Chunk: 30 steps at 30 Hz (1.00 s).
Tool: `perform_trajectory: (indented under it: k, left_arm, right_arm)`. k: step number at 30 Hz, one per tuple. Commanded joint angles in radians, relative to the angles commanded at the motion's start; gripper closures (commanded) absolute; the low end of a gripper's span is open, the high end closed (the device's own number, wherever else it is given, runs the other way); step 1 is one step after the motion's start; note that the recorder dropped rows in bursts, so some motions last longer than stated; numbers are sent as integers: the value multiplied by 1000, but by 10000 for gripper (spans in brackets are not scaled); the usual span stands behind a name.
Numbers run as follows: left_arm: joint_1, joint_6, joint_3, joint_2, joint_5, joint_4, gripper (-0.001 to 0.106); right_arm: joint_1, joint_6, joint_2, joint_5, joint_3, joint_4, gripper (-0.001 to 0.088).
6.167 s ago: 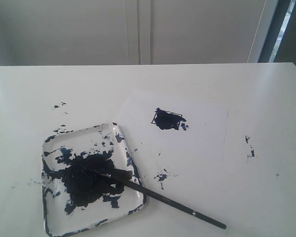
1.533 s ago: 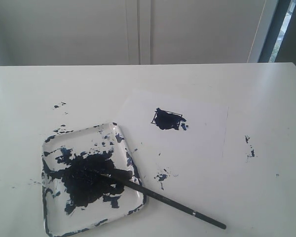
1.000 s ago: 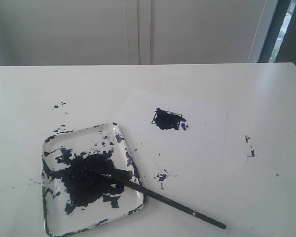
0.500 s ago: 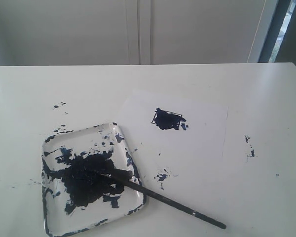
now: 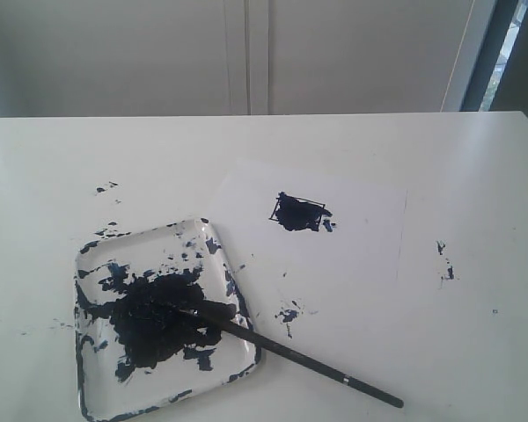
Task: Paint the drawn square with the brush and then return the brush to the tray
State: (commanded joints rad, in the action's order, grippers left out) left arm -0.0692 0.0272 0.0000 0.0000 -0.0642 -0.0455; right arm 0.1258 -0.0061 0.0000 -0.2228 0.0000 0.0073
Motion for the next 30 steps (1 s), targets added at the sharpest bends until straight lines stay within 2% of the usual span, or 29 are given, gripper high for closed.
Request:
perform_trajectory:
  k: [6, 30]
  left_arm:
    - [0, 0, 0, 0, 0, 0, 435]
    - [0, 0, 0, 0, 0, 0, 435]
  right_arm:
    - [37, 0, 0, -17, 0, -29, 868]
    - [36, 6, 0, -17, 0, -56, 868]
